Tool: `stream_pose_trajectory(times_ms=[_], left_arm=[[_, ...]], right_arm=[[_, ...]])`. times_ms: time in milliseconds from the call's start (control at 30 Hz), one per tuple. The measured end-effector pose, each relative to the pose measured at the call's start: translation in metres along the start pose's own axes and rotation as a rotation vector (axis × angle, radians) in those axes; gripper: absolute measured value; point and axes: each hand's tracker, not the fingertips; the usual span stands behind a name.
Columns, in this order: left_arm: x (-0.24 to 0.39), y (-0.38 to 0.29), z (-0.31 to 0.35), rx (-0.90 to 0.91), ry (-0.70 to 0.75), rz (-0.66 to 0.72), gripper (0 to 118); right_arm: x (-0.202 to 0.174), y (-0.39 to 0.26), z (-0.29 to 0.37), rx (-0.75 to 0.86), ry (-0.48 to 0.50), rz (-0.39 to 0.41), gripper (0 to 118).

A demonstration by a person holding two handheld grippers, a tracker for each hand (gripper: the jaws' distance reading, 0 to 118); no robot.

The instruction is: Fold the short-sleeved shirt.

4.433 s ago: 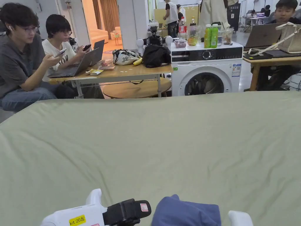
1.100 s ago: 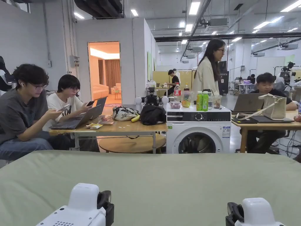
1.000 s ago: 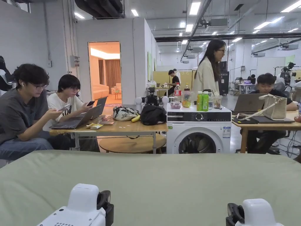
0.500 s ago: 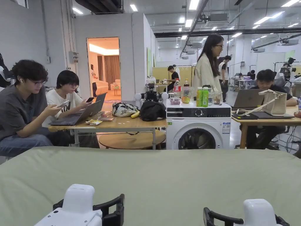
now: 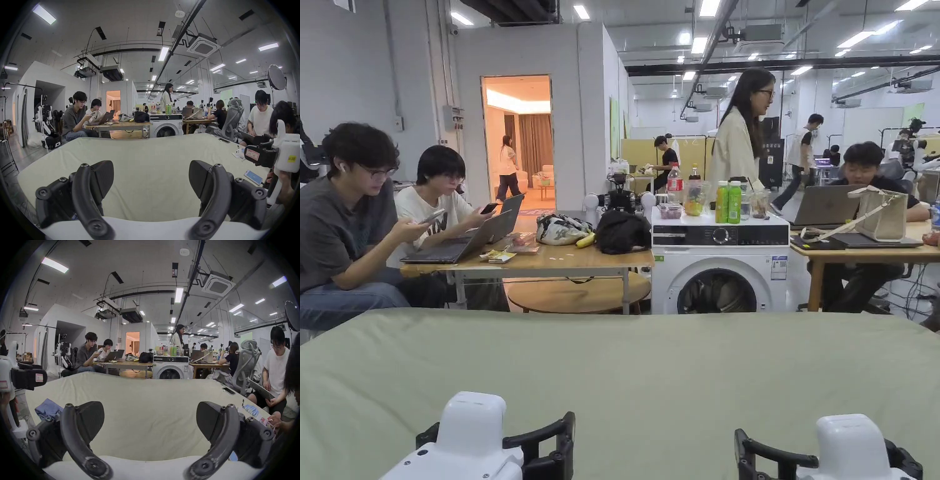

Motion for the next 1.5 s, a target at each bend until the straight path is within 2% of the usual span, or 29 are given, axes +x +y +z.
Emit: stream_pose_trajectory(times_ms=[167, 267, 500, 567, 633, 733, 833, 900, 967, 1033, 1100, 1233, 1500], left_arm=[[-0.002, -0.004, 0.004, 0.024, -0.024, 0.015, 96], [0.001, -0.003, 0.004, 0.018, -0.040, 0.016, 96], [0.006, -0.002, 0.005, 0.008, -0.046, 0.014, 96], [0.006, -0.002, 0.005, 0.004, -0.045, 0.020, 96], [0.007, -0.002, 0.006, 0.002, -0.053, 0.028, 96], [0.005, -0.001, 0.007, -0.018, -0.086, 0.077, 96], [-0.005, 0.000, 0.007, -0.017, -0.181, 0.222, 96], [-0.009, 0.000, 0.006, -0.015, -0.202, 0.272, 96], [-0.008, 0.000, 0.005, -0.022, -0.180, 0.254, 96], [-0.006, 0.000, 0.005, -0.031, -0.159, 0.234, 96], [-0.003, -0.002, 0.006, -0.033, -0.172, 0.230, 96], [0.001, -0.004, 0.005, -0.049, -0.181, 0.226, 96], [0.002, -0.006, 0.005, -0.062, -0.170, 0.220, 96]], right_arm=[[-0.001, 0.006, 0.005, -0.043, -0.016, -0.023, 113], [0.000, 0.009, 0.005, -0.052, 0.012, -0.044, 113], [-0.001, 0.006, 0.003, -0.079, 0.011, -0.033, 113], [0.000, 0.007, 0.002, -0.122, 0.052, -0.092, 113], [0.005, 0.010, 0.001, -0.152, 0.126, -0.187, 113], [0.011, 0.013, 0.004, -0.148, 0.170, -0.298, 113], [0.013, 0.014, 0.006, -0.129, 0.157, -0.284, 113], [0.013, 0.013, 0.005, -0.127, 0.152, -0.266, 113], [0.010, 0.012, 0.004, -0.146, 0.126, -0.274, 113], [0.007, 0.011, 0.000, -0.198, 0.048, -0.310, 113], [0.005, 0.011, -0.004, -0.257, 0.013, -0.334, 113], [0.005, 0.012, -0.009, -0.332, 0.046, -0.373, 113], [0.009, 0.012, -0.009, -0.339, 0.055, -0.407, 113]])
